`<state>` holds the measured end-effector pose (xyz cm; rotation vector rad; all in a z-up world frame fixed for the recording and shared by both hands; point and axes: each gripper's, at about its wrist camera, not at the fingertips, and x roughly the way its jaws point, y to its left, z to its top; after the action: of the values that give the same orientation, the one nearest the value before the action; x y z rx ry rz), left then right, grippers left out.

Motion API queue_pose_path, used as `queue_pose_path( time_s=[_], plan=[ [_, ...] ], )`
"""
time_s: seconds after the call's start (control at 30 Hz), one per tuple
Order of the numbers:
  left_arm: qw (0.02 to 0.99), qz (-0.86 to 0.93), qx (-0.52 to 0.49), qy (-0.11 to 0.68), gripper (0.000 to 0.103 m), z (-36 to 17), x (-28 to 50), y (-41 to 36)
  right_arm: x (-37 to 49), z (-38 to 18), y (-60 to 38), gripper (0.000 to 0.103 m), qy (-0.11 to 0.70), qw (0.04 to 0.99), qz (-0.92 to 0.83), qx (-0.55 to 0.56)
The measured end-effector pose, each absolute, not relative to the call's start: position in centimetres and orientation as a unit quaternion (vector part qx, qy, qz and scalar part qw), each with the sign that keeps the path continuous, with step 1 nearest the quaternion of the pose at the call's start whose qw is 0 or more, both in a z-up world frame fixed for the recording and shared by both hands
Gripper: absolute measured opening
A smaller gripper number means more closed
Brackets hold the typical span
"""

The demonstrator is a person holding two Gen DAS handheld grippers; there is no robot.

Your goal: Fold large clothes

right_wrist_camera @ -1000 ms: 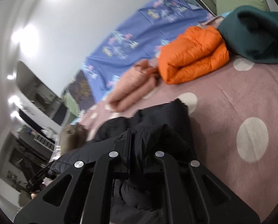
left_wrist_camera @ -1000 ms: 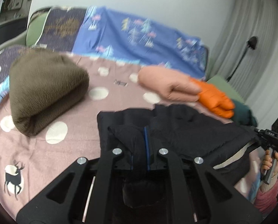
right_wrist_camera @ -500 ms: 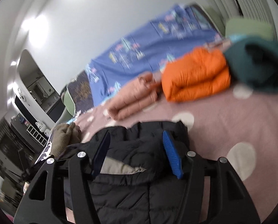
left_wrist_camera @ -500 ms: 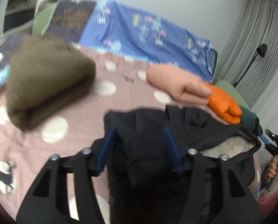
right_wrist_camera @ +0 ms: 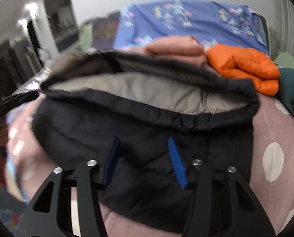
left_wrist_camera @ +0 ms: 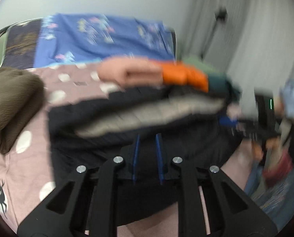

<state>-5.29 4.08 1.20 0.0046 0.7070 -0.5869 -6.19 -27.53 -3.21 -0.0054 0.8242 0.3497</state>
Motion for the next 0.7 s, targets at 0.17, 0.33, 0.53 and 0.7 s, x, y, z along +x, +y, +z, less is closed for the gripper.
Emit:
queue_pose_path(
  time_s=[0.17,0.33,0.53,0.7],
  plan=[
    [0.891,-0.251,0.087,0.368,0.016,-2.3,-2.6,0.0,-3.3,-3.0,-28.5,0.044,0.393,0.912,0.115,0.033],
    [0.924,-0.188,0.067,0.327,0.019,0.3,2.0,1.3,-1.0,-1.4,-30.2,0.044,0.368,0.923,0.089,0.061],
    [0.953,-0.100,0.036,0.283,0.046,2.9,5.8,3.4,3.1,-1.3,-32.3,0.044,0.376,0.923,0.004,0.086],
    [0.942,-0.086,0.013,0.323,0.046,0.8,7.7,4.5,4.2,-2.3,-32.2,0.044,0.386,0.917,-0.002,0.097]
  ],
)
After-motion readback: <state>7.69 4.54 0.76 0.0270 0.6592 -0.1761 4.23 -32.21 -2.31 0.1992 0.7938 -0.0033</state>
